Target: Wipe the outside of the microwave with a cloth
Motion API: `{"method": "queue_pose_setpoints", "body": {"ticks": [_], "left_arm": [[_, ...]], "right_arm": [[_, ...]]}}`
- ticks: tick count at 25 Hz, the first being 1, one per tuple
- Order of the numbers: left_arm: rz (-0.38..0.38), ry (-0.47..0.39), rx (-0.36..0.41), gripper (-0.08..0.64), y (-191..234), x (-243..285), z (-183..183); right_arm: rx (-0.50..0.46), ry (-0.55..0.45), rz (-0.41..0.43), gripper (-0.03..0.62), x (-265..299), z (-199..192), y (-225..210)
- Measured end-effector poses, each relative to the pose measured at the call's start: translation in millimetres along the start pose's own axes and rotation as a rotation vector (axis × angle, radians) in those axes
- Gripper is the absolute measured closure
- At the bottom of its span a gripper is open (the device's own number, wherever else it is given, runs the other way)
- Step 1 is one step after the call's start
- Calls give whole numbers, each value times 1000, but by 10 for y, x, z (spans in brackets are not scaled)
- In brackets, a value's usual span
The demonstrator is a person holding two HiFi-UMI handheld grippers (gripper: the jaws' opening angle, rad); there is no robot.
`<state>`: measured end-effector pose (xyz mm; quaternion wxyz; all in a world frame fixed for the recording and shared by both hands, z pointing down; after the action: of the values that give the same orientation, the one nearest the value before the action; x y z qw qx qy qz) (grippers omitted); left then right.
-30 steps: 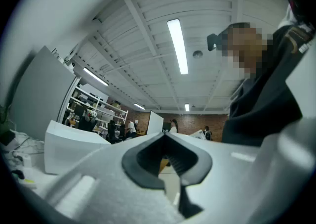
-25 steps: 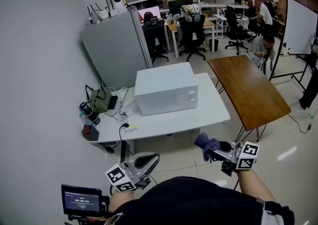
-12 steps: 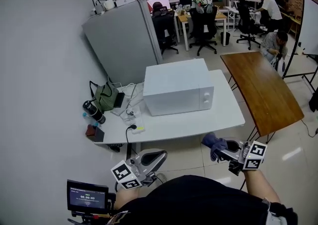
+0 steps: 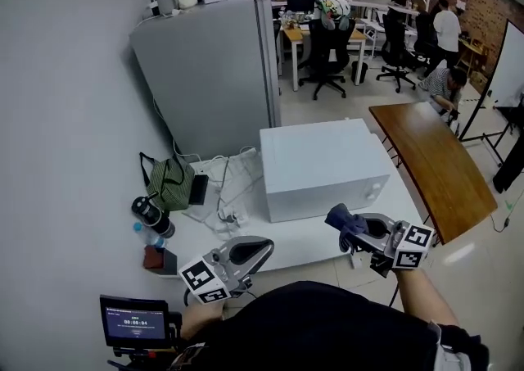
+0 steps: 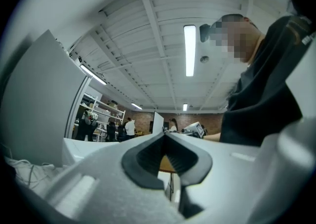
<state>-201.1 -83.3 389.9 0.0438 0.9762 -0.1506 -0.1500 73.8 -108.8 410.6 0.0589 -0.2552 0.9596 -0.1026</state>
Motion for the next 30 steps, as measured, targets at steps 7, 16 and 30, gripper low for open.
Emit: {"method": "queue_pose_setpoints", "body": {"ticks": [7,16,30], "left_arm": [[101,-23,-13,555,534,-247,-15],[470,-25,17,555,436,-359,-37],[538,73,33,555,656,144,-113]], "right_arm": [[-111,142,-11,490,968,112,-763],[-593,557,113,489,3185,26,-2125],[-492,872,-3,494,3026,-462,-3634]]}}
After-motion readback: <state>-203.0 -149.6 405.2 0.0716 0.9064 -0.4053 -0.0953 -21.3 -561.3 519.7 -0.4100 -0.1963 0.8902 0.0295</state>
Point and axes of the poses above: the fingertips, and each gripper's own axes: x forward along the fingers, y to its left, z out of its top, the point moved 6 cm from there along -x, backward along the fingers, and after that the axes turned 4 degrees about -y, right-handed, at the moved point
